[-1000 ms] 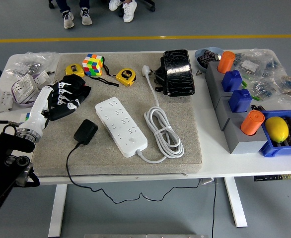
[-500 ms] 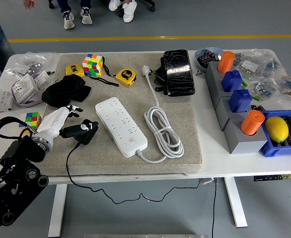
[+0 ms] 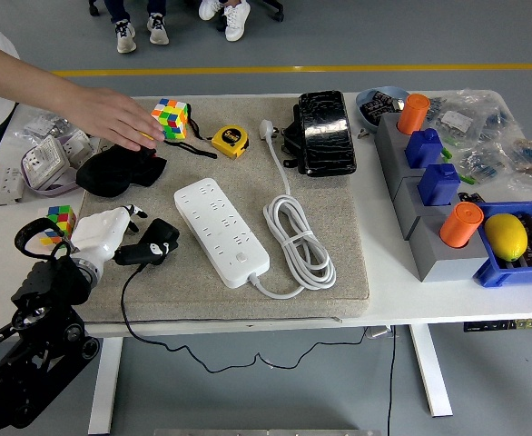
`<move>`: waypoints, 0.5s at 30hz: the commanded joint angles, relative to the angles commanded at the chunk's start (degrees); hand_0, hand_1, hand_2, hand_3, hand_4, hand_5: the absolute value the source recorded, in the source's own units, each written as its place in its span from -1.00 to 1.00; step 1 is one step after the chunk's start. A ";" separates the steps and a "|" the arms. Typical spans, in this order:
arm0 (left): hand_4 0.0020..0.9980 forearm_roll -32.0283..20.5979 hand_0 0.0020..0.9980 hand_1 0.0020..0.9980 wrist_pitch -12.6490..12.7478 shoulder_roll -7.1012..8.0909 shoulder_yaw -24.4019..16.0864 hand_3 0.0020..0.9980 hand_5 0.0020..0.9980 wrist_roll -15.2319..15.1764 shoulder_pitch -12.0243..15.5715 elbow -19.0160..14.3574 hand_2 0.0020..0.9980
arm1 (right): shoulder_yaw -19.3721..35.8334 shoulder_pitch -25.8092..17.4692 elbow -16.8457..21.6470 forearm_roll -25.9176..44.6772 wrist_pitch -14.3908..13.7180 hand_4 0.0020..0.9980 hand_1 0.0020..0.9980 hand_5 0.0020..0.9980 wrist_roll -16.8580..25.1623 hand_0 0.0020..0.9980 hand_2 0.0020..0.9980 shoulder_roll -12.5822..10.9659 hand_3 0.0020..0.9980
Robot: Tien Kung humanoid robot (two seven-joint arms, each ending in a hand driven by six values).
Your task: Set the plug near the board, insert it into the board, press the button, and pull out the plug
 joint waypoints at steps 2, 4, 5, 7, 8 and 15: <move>1.00 -0.09 -0.02 0.11 0.71 -0.35 0.43 0.41 0.41 -0.16 -0.24 0.62 0.06 | 0.07 -0.02 0.01 -0.07 -0.02 0.70 0.18 -0.26 0.03 -0.06 0.07 0.02 0.02; 1.00 -0.02 -0.28 -0.19 1.66 -0.66 0.68 0.28 0.07 -0.57 -0.48 1.23 -0.20 | 0.26 -0.03 0.04 -0.19 -0.07 0.70 0.18 -0.26 0.08 -0.06 0.07 0.06 0.01; 1.00 0.01 -0.28 -0.19 2.17 -0.83 0.77 0.28 0.07 -0.75 -0.63 1.57 -0.20 | 0.33 -0.03 0.05 -0.25 -0.08 0.70 0.18 -0.26 0.10 -0.06 0.07 0.07 0.01; 1.00 0.04 -0.28 -0.19 2.98 -1.08 0.90 0.28 0.07 -1.00 -0.90 2.16 -0.20 | 0.44 -0.06 0.07 -0.35 -0.10 0.70 0.18 -0.26 0.12 -0.06 0.07 0.09 0.01; 1.00 0.01 -0.28 -0.19 3.39 -1.22 1.02 0.28 0.07 -1.11 -1.13 2.61 -0.20 | 0.56 -0.11 0.09 -0.46 -0.12 0.70 0.18 -0.26 0.13 -0.06 0.07 0.10 0.01; 1.00 -0.15 -0.51 -0.37 5.77 -1.74 1.39 0.02 -0.34 -2.45 -2.02 4.31 -0.32 | 0.76 -0.09 0.06 -0.41 -0.20 0.70 0.18 -0.26 0.17 -0.06 0.08 0.20 0.01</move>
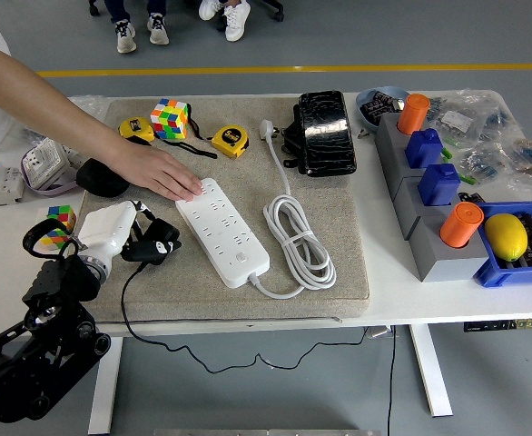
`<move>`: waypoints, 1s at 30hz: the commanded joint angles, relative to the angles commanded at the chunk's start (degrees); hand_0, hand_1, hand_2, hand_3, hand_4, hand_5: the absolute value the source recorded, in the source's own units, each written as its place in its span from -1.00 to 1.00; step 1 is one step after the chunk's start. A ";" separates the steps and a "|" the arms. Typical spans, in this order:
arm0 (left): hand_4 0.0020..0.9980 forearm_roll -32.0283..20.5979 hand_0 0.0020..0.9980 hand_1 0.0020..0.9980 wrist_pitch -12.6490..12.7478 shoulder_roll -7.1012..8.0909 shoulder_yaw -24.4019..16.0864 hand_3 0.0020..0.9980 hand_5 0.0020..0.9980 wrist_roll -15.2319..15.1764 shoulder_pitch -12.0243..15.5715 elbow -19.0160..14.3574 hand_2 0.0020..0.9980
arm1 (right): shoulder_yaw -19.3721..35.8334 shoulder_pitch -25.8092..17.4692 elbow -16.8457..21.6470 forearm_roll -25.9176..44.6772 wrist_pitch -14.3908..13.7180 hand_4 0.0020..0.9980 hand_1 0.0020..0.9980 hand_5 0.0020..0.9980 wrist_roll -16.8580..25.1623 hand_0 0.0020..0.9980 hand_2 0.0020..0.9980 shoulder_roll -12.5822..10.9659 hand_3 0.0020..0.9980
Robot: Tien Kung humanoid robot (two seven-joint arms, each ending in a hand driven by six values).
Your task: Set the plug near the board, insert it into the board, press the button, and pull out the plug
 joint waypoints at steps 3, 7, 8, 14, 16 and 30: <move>0.83 -0.31 -0.63 -0.37 1.43 -0.02 -0.05 0.05 -0.90 -1.30 0.07 -0.01 -0.27 | 0.34 0.03 0.03 -0.16 -0.09 0.70 0.18 -0.27 0.11 -0.06 0.07 0.00 0.01; 0.63 -0.48 -0.65 -0.38 3.63 0.06 -0.08 0.08 -1.00 -3.75 0.13 -0.45 -0.25 | 0.28 0.05 0.02 -0.14 -0.16 0.70 0.17 -0.26 0.19 -0.06 0.07 -0.03 0.01; 0.63 -1.00 -0.65 -0.38 4.13 0.13 -0.30 0.08 -1.00 -4.54 0.19 -0.68 -0.25 | 0.35 0.09 0.03 -0.20 -0.16 0.70 0.17 -0.26 0.20 -0.06 0.07 -0.01 0.01; 0.58 -6.01 -0.65 -0.36 7.34 1.15 -0.87 0.07 -1.00 -13.16 0.26 -1.91 -0.23 | 0.32 0.06 0.04 -0.26 -0.16 0.70 0.17 -0.27 0.24 -0.06 0.07 0.01 0.01; 0.58 -8.45 -0.65 -0.36 8.45 1.44 -0.43 0.07 -1.00 -16.51 -0.06 -1.60 -0.23 | 0.30 0.09 0.04 -0.21 -0.16 0.70 0.17 -0.27 0.23 -0.06 0.07 0.01 0.01; 0.54 -18.83 -0.57 -0.32 8.32 2.35 4.23 0.07 -1.00 -34.75 -3.90 5.05 -0.24 | 0.08 0.17 0.07 -0.06 -0.12 0.69 0.17 -0.27 0.28 -0.06 0.07 -0.11 0.01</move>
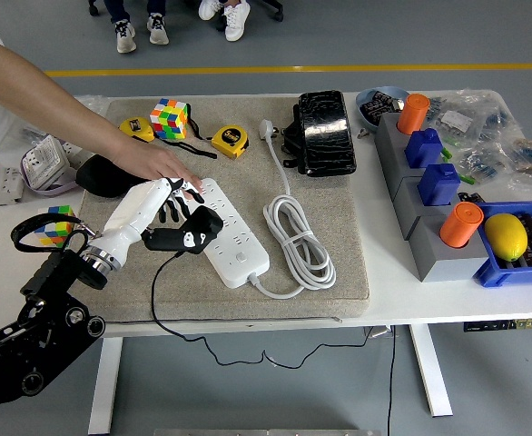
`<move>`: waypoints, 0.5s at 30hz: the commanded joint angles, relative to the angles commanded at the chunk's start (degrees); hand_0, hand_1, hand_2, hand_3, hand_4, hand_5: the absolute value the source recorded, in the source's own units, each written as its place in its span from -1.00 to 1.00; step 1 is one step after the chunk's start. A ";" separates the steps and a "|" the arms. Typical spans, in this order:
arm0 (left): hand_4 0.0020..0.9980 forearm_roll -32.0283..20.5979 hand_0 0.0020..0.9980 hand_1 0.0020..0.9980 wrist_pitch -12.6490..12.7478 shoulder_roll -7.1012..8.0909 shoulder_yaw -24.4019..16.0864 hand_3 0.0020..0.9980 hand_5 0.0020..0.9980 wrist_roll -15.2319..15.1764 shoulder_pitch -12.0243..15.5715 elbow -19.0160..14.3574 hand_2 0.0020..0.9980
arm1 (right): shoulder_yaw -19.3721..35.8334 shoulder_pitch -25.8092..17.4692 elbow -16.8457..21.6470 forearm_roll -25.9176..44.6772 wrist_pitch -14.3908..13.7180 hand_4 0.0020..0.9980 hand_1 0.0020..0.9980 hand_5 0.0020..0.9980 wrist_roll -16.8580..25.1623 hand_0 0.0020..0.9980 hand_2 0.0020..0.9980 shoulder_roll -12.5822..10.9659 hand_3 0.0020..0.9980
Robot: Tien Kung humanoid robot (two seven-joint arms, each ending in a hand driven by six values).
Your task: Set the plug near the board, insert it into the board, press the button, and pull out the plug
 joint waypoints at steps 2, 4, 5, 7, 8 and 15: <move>0.53 0.22 -0.56 -0.31 0.13 -0.03 0.23 0.07 -1.00 -0.28 -0.40 0.61 -0.24 | -0.18 -0.01 -0.01 0.09 0.00 0.69 0.17 -0.27 0.00 -0.05 0.07 -0.05 0.01; 0.53 0.87 -0.56 -0.31 0.33 -0.18 0.51 0.07 -1.00 -0.42 -0.97 1.56 -0.24 | -0.45 -0.01 -0.03 0.21 0.01 0.69 0.17 -0.27 0.00 -0.05 0.07 -0.09 0.01; 0.53 1.15 -0.56 -0.31 0.45 -0.26 0.65 0.07 -1.00 -0.42 -1.25 2.02 -0.24 | -0.49 0.03 -0.02 0.21 0.02 0.69 0.17 -0.27 0.00 -0.05 0.07 -0.12 0.01; 0.53 1.58 -0.56 -0.31 0.54 -0.43 1.02 0.07 -1.00 -0.39 -1.74 2.94 -0.24 | -0.48 0.08 -0.01 0.19 0.03 0.69 0.17 -0.27 0.01 -0.05 0.07 -0.12 0.01; 0.53 1.66 -0.56 -0.29 0.63 -0.49 1.20 0.07 -1.00 -0.54 -1.94 3.34 -0.24 | -0.44 0.09 0.00 0.17 0.04 0.69 0.17 -0.27 0.01 -0.07 0.07 -0.13 0.01; 0.53 2.66 -0.55 -0.28 1.17 -1.01 1.74 0.07 -1.00 -1.00 -2.88 5.82 -0.24 | -0.20 0.11 0.10 -0.21 0.07 0.69 0.17 -0.28 0.06 -0.06 0.07 -0.31 0.02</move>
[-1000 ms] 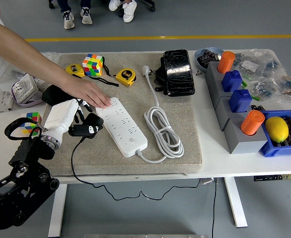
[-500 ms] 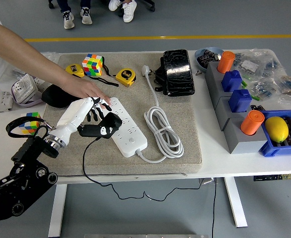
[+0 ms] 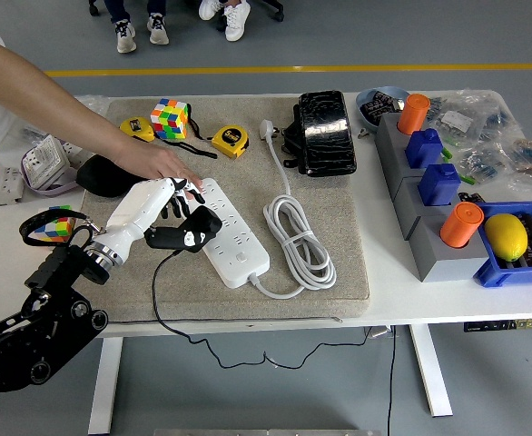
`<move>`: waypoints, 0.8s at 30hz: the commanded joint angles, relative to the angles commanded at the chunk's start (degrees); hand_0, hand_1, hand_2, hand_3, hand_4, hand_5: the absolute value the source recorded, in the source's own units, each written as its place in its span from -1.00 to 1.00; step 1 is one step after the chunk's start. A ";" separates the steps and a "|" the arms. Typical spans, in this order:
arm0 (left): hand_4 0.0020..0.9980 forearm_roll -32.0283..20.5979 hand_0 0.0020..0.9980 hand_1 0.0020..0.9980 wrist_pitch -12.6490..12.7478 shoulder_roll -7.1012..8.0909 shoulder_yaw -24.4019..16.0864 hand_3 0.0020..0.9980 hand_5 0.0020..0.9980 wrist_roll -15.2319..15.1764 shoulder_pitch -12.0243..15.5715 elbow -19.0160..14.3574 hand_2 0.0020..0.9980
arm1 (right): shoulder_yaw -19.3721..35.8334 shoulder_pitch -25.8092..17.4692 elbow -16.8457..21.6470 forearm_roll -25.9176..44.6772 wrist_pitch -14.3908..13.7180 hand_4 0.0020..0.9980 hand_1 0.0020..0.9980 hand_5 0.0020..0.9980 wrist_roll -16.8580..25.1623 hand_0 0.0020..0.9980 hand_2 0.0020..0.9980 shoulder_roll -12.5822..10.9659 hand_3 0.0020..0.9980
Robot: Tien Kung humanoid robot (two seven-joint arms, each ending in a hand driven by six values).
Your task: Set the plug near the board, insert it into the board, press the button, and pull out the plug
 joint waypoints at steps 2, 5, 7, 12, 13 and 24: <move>0.53 0.32 -0.55 -0.28 -0.13 -0.07 -0.01 0.07 -1.00 -0.02 -0.07 0.48 -0.24 | -0.06 -0.03 0.00 0.00 0.00 0.69 0.17 -0.28 0.01 -0.06 0.07 -0.02 0.02; 0.53 0.40 -0.54 -0.27 -0.08 0.00 0.16 0.07 -1.00 -0.20 -0.04 1.06 -0.23 | 0.03 -0.11 0.02 -0.07 0.04 0.69 0.17 -0.28 0.05 -0.06 0.07 -0.01 0.02; 0.53 0.63 -0.54 -0.27 -0.04 0.02 0.14 0.07 -1.00 -0.17 0.03 1.24 -0.23 | 0.02 -0.15 0.01 -0.07 0.05 0.69 0.17 -0.28 0.06 -0.06 0.07 0.00 0.02; 0.53 1.19 -0.53 -0.26 0.08 0.12 -0.22 0.07 -1.00 -0.12 0.15 1.47 -0.23 | 0.30 -0.17 0.03 -0.23 0.07 0.70 0.17 -0.28 0.09 -0.06 0.07 0.04 0.02; 0.53 1.26 -0.53 -0.26 0.14 0.15 -0.27 0.07 -1.00 -0.15 0.17 1.51 -0.23 | 0.39 -0.17 0.05 -0.28 0.08 0.70 0.17 -0.28 0.09 -0.06 0.07 0.05 0.02; 0.54 1.99 -0.53 -0.24 0.26 0.25 -0.71 0.07 -1.00 -0.26 0.44 2.38 -0.23 | 1.57 -0.22 0.19 -1.30 0.08 0.70 0.17 -0.29 0.12 -0.05 0.07 0.10 0.02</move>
